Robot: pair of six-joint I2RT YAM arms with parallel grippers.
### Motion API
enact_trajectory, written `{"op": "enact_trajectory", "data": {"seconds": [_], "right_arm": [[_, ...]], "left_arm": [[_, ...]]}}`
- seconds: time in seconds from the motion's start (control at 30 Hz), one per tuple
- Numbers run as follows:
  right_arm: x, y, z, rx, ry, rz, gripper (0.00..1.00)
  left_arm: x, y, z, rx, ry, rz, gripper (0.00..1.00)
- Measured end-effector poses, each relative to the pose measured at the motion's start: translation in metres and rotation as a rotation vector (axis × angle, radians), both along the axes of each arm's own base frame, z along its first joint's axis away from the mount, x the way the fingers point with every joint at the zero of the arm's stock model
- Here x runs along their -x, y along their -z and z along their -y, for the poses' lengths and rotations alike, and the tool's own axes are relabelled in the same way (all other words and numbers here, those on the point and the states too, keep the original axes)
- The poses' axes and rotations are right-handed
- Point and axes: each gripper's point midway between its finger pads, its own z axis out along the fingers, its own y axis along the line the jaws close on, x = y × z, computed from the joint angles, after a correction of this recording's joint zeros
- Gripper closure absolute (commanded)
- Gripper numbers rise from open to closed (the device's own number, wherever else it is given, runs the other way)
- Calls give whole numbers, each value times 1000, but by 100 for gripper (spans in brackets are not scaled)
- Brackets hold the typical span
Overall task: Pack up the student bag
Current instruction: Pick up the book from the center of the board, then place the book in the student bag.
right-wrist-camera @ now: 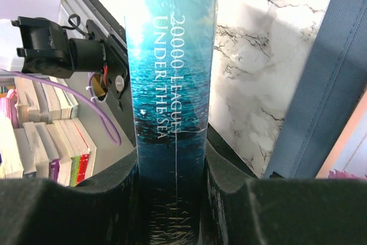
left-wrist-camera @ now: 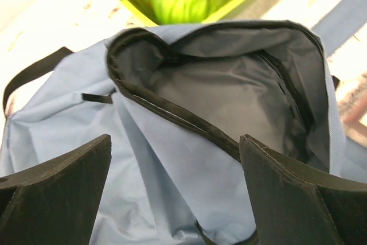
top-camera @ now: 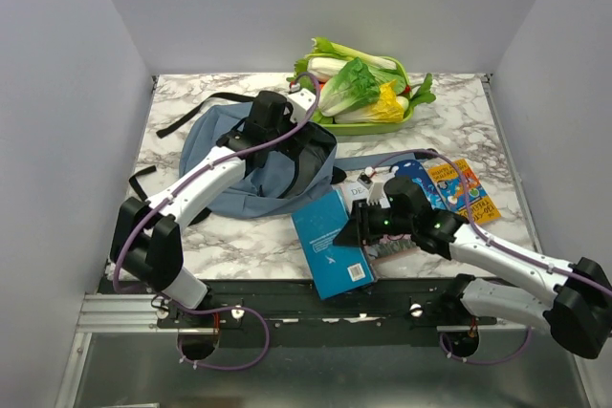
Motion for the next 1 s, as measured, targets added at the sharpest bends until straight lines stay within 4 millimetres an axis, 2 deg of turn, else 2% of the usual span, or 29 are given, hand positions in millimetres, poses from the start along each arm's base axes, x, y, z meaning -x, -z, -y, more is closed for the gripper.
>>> {"op": "enact_trajectory", "data": {"seconds": [0.17,0.27,0.37,0.43,0.47,0.53,0.57,0.63,0.67,0.73,0.8,0.93,1.0], "right_arm": [[-1,-10,4,-20,20,35,96],[-1,-15,7,-22,34,50,98],[-1,-18,13,-13,56,64,99],[-2,-21,18,-1,76,74,99],[-2,-23,20,7,86,78,99],[-5,-29,24,21,109,95,99],[-8,-34,26,29,123,105,99],[-16,-46,30,39,157,133,99],[-22,-58,32,41,181,156,99],[-31,-70,35,38,216,177,99],[-47,-89,39,35,264,199,99],[-92,-128,38,35,369,254,99],[-117,-140,33,40,420,271,99]], "left_arm": [[-17,-7,-3,7,-76,64,1],[-27,8,-3,-14,-104,57,1],[-34,35,-4,-55,-121,18,3],[-36,53,-4,-79,-123,-15,14],[-36,60,-5,-87,-123,-27,22],[-36,66,-6,-97,-122,-39,33],[-37,66,-8,-96,-127,-41,50],[-37,63,-10,-86,-128,-41,67],[-37,61,-11,-91,-122,-37,84],[-34,53,-14,-76,-117,-37,97],[-29,39,-17,-69,-103,-27,100],[-9,-1,-19,-12,-54,1,100],[1,-20,-18,19,-26,19,100]]}}
